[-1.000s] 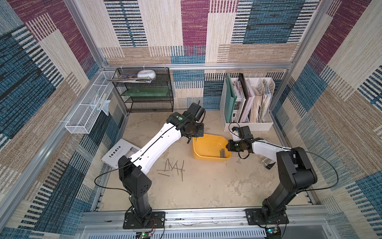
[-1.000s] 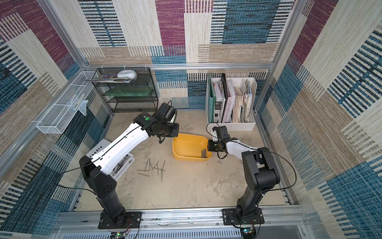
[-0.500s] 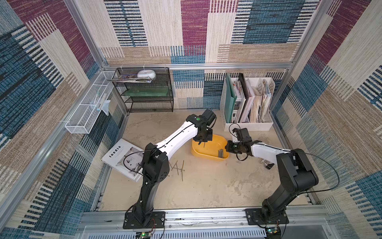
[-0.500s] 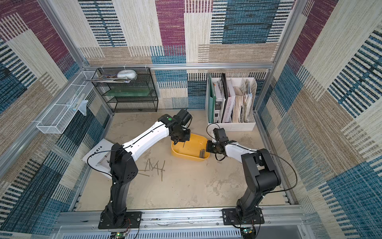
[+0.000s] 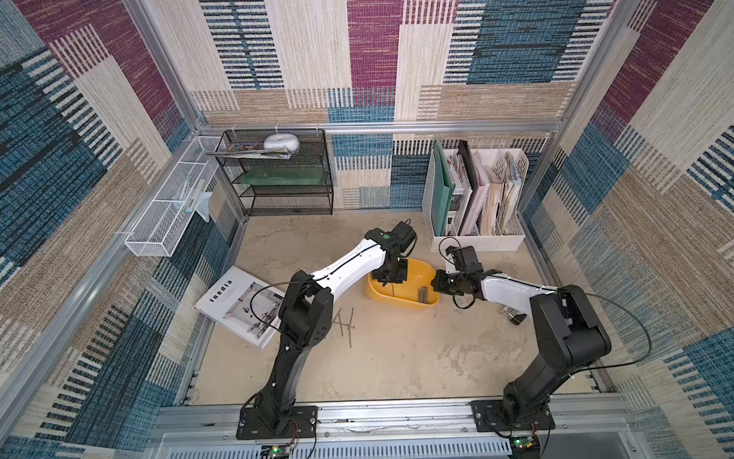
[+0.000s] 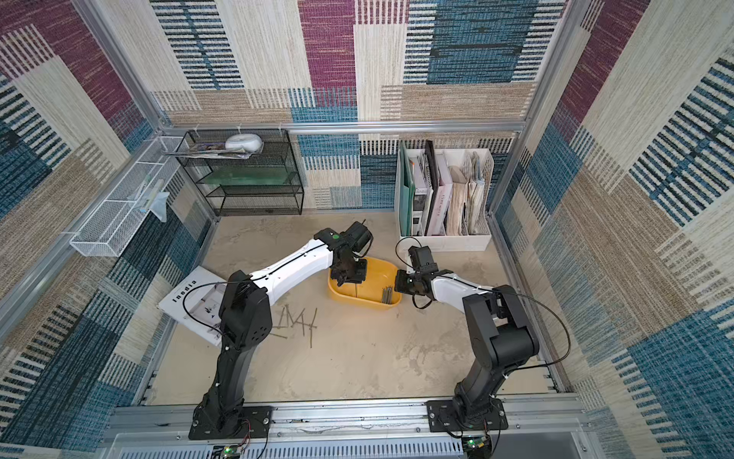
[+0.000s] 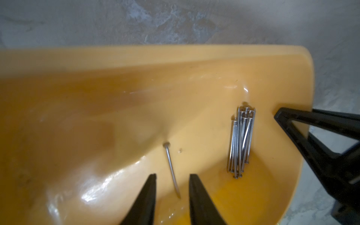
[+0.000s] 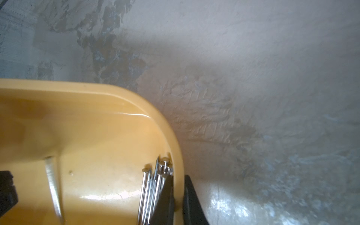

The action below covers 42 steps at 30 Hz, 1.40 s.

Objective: Put the nails on the desktop into the storage box
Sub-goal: Place the nail in the storage box, then pick up the nail from the center of the board.

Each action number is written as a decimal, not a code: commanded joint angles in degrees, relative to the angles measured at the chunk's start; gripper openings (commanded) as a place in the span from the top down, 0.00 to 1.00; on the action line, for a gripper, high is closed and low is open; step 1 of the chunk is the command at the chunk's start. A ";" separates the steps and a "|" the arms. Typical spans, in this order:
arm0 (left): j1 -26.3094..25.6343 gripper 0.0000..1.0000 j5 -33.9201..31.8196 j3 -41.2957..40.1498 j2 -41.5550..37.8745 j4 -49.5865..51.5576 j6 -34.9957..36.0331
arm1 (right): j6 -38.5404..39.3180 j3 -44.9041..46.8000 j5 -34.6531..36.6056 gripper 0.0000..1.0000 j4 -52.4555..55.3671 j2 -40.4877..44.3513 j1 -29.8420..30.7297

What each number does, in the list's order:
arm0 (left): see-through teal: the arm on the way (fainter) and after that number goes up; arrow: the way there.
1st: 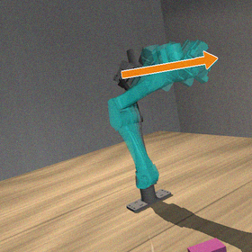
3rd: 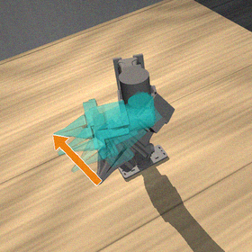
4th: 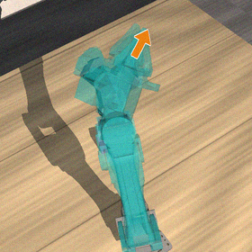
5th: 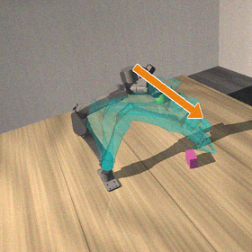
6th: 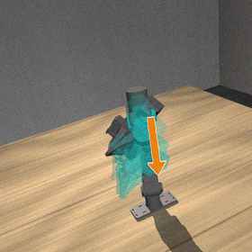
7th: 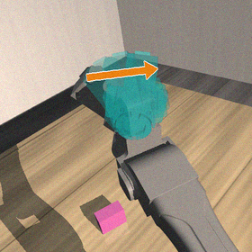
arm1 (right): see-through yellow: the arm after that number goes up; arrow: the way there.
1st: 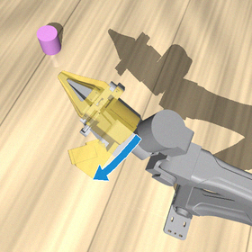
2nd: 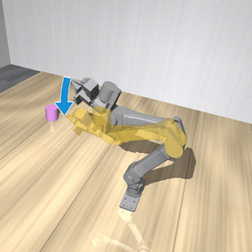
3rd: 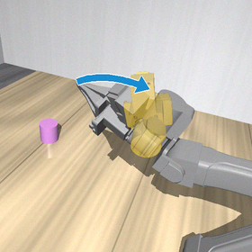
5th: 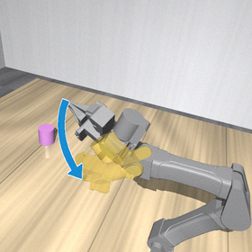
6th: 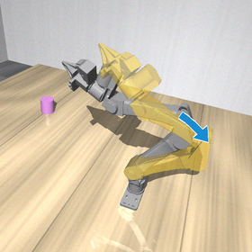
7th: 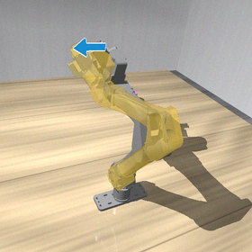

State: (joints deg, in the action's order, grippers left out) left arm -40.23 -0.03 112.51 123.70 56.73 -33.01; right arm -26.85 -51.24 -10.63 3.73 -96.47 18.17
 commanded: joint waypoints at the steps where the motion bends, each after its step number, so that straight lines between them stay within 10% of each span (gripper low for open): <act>1: 0.06 0.58 -1.02 1.21 -4.50 -0.56 0.03 | 1.00 0.52 1.29 1.00 5.56 -0.44 0.20; 7: 1.08 0.53 -4.27 -6.45 -18.94 1.75 3.11 | 1.44 0.58 1.54 1.00 5.92 -0.06 0.19; 16: 7.34 0.54 -1.89 -44.93 -38.09 -10.17 4.17 | 2.14 0.68 1.84 1.00 6.35 -0.65 0.15; 42: 7.27 0.92 -0.70 -44.89 -15.00 -16.22 7.11 | 4.30 -0.47 4.92 1.00 9.23 -0.48 -0.86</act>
State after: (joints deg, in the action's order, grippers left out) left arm -32.97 -0.38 68.10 106.96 41.34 -26.76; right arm -24.34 -51.77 -10.22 5.32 -96.57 17.47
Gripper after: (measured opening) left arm 0.106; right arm 0.106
